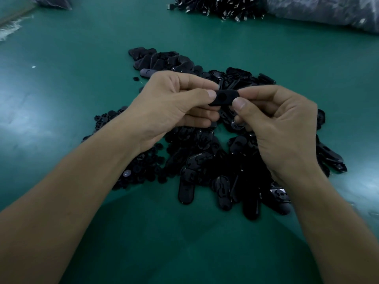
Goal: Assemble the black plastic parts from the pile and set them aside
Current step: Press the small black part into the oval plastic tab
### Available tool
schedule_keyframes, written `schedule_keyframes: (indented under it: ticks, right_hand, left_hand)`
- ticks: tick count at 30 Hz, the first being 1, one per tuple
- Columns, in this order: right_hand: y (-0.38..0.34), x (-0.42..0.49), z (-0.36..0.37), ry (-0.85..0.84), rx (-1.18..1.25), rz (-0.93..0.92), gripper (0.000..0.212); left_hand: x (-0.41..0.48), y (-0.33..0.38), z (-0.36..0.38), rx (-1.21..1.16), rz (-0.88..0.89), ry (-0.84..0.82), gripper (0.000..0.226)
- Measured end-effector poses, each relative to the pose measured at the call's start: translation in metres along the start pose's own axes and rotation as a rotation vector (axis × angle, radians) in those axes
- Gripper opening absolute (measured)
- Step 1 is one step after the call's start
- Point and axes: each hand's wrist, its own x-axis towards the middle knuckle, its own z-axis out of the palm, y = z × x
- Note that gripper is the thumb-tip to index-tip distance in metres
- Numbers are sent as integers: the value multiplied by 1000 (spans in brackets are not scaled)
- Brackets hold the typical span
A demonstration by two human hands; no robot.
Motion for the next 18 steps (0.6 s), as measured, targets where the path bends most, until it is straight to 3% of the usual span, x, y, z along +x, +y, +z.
schedule_keyframes:
  ticks: [3, 7, 11, 14, 18]
  right_hand:
    - [2, -1, 1, -11, -107, 9, 15]
    - [0, -5, 6, -124, -396, -29, 26]
    - [-17, -7, 24, -395, -633, -155, 10]
    - [-29, -9, 46, -625, -711, -181, 15]
    - [-34, -10, 69, -708, -875, -221, 29]
  left_hand:
    - [2, -2, -1, 31, -9, 18, 11]
    - [5, -6, -4, -1, 16, 176, 5]
    - [11, -6, -11, -86, 81, 328, 14]
    - [13, -7, -13, -97, 127, 412, 24]
    - [14, -9, -15, -23, 202, 526, 26]
